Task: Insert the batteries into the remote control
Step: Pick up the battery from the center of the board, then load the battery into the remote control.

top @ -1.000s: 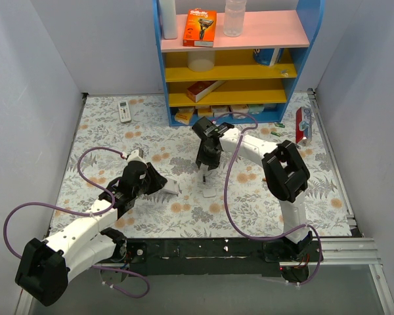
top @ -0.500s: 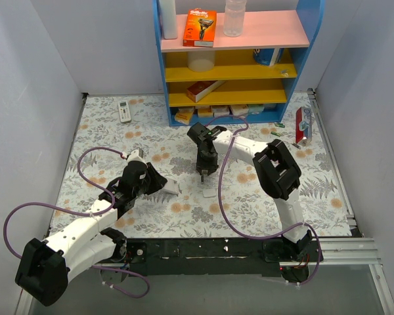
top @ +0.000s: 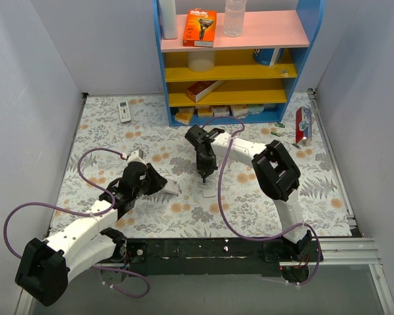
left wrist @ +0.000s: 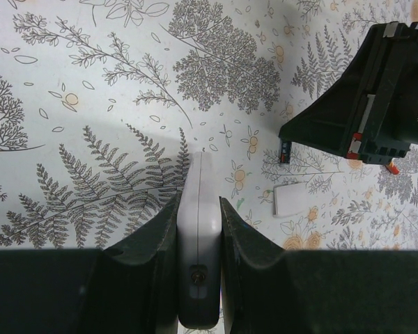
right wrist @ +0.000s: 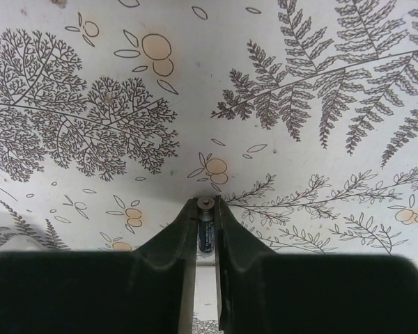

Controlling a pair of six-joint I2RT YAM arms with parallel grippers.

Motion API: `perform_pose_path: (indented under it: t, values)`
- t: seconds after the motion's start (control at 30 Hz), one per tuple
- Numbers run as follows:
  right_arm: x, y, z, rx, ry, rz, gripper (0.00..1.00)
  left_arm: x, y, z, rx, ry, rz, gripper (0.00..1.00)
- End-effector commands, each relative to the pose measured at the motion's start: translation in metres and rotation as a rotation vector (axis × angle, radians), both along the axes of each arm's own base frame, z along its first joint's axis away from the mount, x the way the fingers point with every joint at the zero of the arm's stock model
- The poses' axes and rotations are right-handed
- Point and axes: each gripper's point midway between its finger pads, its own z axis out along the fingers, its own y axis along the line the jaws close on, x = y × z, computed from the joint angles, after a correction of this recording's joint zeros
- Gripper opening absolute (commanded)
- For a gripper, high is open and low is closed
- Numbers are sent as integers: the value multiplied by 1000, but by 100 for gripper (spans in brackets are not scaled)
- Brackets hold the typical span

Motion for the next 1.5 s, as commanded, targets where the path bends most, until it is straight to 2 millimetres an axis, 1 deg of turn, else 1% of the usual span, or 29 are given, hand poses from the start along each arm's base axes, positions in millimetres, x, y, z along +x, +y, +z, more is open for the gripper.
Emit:
perform_pose_path:
  t: [0.0,0.07,0.13,0.17,0.2,0.23,0.27,0.3,0.33,0.37,0.43,0.47,0.5,0.53,0.57,0.6,0.63,0.67,0.7,0.77,0.8,0.83,0.87,0.93,1.0,1.13,1.23,1.33,1.47]
  values:
    - [-13,-8,-3,-24,11,37,12,-1,-1,-2,-25,-15,4,0]
    - [-5,-4,6,2,-29,59,7,2,-3,4,-47,-42,1,0]
    - [4,-1,28,34,-102,78,3,4,-5,12,-73,-70,2,0]
    - [12,5,39,65,-150,89,1,5,-6,22,-104,-98,12,0]
    - [18,8,63,106,-212,101,1,6,-7,28,-124,-122,16,0]
    - [22,8,75,121,-255,132,1,9,-9,37,-158,-165,14,0]
    - [29,14,88,165,-316,147,1,9,-10,45,-187,-203,11,0]
    - [32,16,117,214,-385,163,1,8,-11,63,-234,-268,2,0]
    - [34,15,130,233,-435,188,1,9,-14,74,-274,-328,-8,0]
    - [36,18,156,303,-517,198,1,8,-15,82,-289,-371,-25,0]
    - [36,18,179,352,-612,249,1,7,-19,103,-337,-459,-54,0]
    - [32,17,206,404,-679,262,1,8,-19,108,-349,-482,-53,0]
    - [32,20,213,448,-732,288,1,5,-25,113,-364,-500,-93,0]
    - [30,20,225,484,-769,296,1,5,-28,126,-395,-542,-109,0]
    - [24,19,244,539,-820,306,1,5,-29,128,-407,-555,-115,0]
    - [24,21,251,577,-859,311,1,6,-30,134,-425,-573,-116,0]
    - [22,21,260,601,-884,313,1,6,-32,145,-452,-613,-126,0]
    - [17,21,269,628,-894,329,1,5,-33,150,-466,-633,-135,0]
    - [17,23,280,654,-928,338,1,5,-34,155,-481,-651,-141,0]
    - [15,25,293,691,-961,342,1,6,-40,167,-517,-680,-162,0]
    - [14,25,295,699,-971,345,1,7,-42,170,-529,-684,-171,0]
    - [14,25,298,705,-986,347,1,5,-43,180,-563,-710,-180,0]
    - [13,23,303,712,-996,346,1,6,-47,179,-574,-704,-194,0]
    - [12,22,304,716,-1003,348,1,5,-49,190,-606,-734,-208,0]
    - [9,21,310,732,-1012,349,1,6,-52,189,-618,-726,-216,0]
    - [2,20,314,753,-1018,353,1,7,-49,204,-658,-766,-205,0]
    - [-5,18,317,772,-1027,352,1,10,-48,210,-668,-777,-193,0]
    - [-12,17,320,792,-1041,356,1,13,-46,213,-687,-772,-171,0]
    - [-16,17,323,799,-1063,354,1,13,-45,215,-702,-767,-168,0]
